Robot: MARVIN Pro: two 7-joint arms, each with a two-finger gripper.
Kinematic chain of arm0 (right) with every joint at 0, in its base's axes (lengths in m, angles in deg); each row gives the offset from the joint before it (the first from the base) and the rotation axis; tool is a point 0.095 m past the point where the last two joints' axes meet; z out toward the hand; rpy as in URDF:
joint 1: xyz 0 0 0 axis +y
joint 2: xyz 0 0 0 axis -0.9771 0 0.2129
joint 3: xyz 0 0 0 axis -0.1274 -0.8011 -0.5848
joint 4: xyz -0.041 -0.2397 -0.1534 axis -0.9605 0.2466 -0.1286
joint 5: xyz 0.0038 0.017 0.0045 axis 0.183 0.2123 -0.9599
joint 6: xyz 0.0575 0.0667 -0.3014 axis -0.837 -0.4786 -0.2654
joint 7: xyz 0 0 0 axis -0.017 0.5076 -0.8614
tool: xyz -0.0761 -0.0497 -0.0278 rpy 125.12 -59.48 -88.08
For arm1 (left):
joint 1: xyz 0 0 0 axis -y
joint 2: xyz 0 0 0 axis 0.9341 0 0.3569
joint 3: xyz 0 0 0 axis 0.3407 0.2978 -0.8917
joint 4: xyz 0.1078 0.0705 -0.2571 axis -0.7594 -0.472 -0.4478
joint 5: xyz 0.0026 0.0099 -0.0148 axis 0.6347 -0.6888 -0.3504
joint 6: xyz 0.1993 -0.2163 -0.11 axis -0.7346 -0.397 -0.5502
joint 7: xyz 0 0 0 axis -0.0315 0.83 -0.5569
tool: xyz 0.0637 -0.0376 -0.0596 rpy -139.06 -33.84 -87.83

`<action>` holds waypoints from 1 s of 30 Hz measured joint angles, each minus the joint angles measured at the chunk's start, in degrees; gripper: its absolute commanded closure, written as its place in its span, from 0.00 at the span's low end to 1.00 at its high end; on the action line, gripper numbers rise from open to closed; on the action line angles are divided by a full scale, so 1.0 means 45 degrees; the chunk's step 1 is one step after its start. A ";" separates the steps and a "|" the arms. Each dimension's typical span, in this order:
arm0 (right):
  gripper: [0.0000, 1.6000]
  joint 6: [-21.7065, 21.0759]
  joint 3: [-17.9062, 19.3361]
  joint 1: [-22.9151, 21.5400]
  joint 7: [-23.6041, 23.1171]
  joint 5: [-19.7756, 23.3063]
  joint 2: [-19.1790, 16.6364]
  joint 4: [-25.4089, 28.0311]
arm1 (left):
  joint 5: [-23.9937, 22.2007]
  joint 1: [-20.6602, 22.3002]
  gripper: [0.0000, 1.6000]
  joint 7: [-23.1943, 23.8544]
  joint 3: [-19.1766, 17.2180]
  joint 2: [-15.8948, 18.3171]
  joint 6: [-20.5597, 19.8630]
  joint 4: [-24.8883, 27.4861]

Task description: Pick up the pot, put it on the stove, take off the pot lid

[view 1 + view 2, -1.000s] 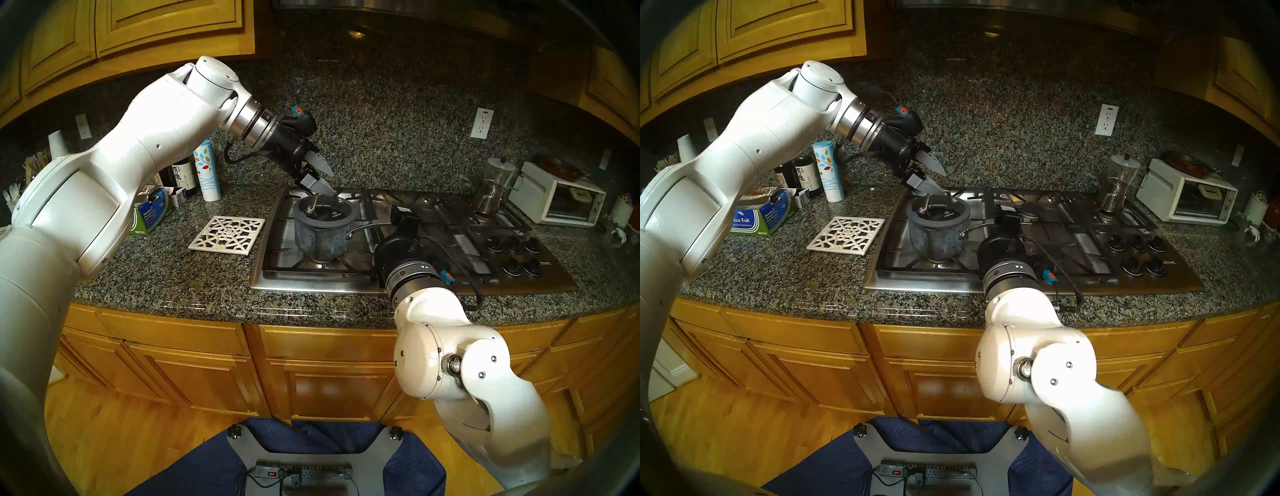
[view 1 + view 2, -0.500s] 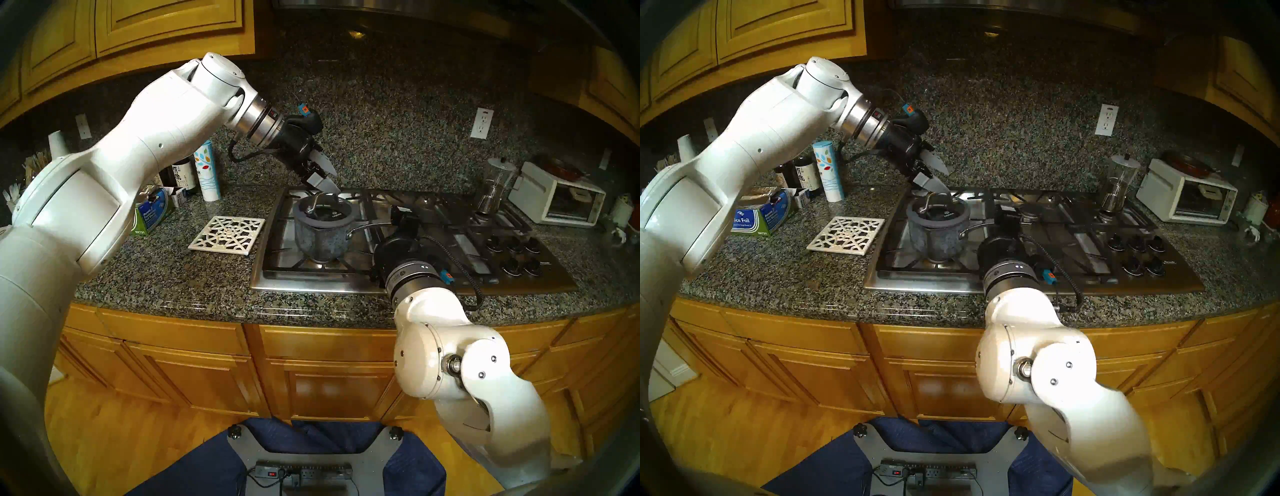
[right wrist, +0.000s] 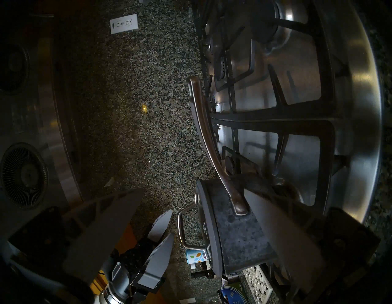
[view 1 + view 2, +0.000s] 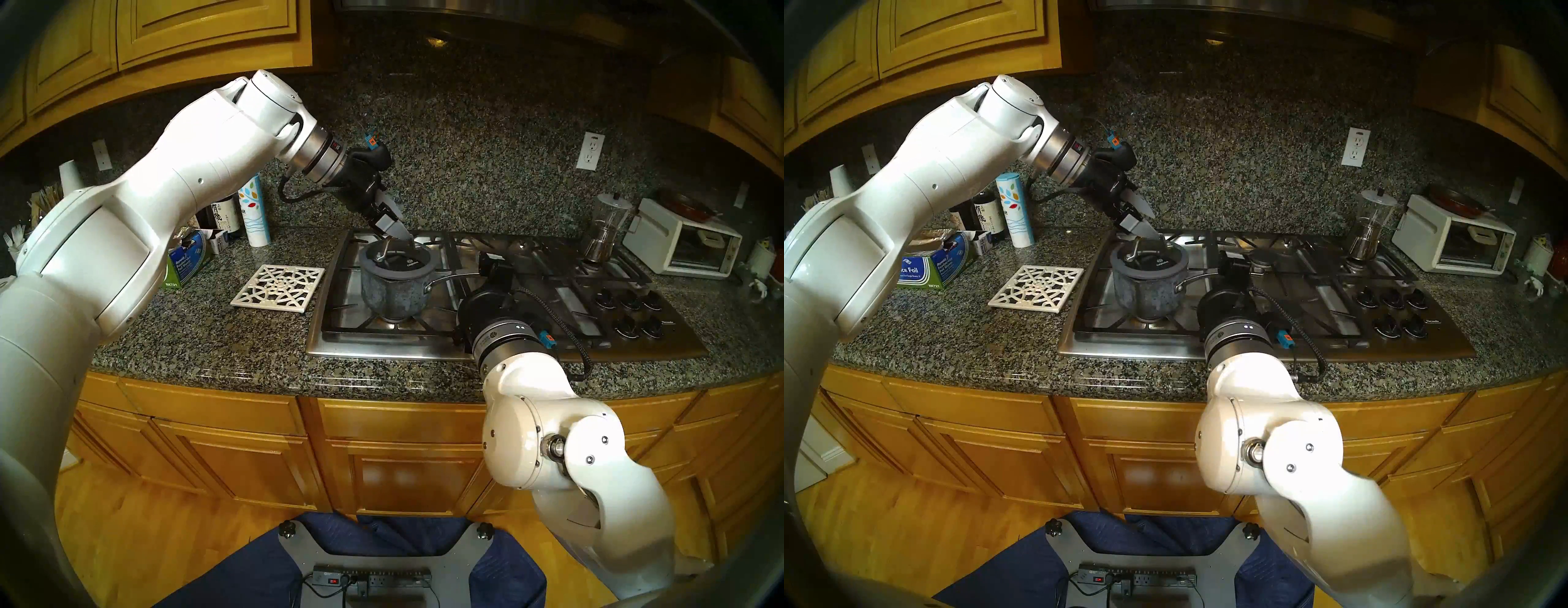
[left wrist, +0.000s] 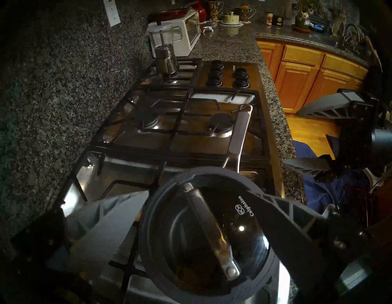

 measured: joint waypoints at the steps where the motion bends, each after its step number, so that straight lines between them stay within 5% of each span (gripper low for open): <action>1: 0.00 0.0000 0.0000 0.0000 0.0000 0.0000 0.0000 0.0000 | 0.0000 0.0023 0.00 -0.0058 0.0051 -0.0021 -0.0056 -0.0053; 12: 0.00 0.0000 0.0000 0.0000 0.0001 0.0000 0.0001 0.0000 | -0.0182 0.0231 0.00 -0.0668 0.0946 -0.0153 -0.0643 -0.0192; 15: 0.00 0.0000 0.0001 0.0000 0.0001 0.0000 0.0003 0.0000 | -0.0367 0.0258 1.00 -0.0817 0.1217 -0.0160 -0.0792 -0.0061; 30: 0.00 -0.0003 0.0004 0.0001 0.0001 0.0000 0.0006 0.0002 | -0.1198 0.0412 1.00 -0.1188 0.1910 0.0111 -0.1109 0.0451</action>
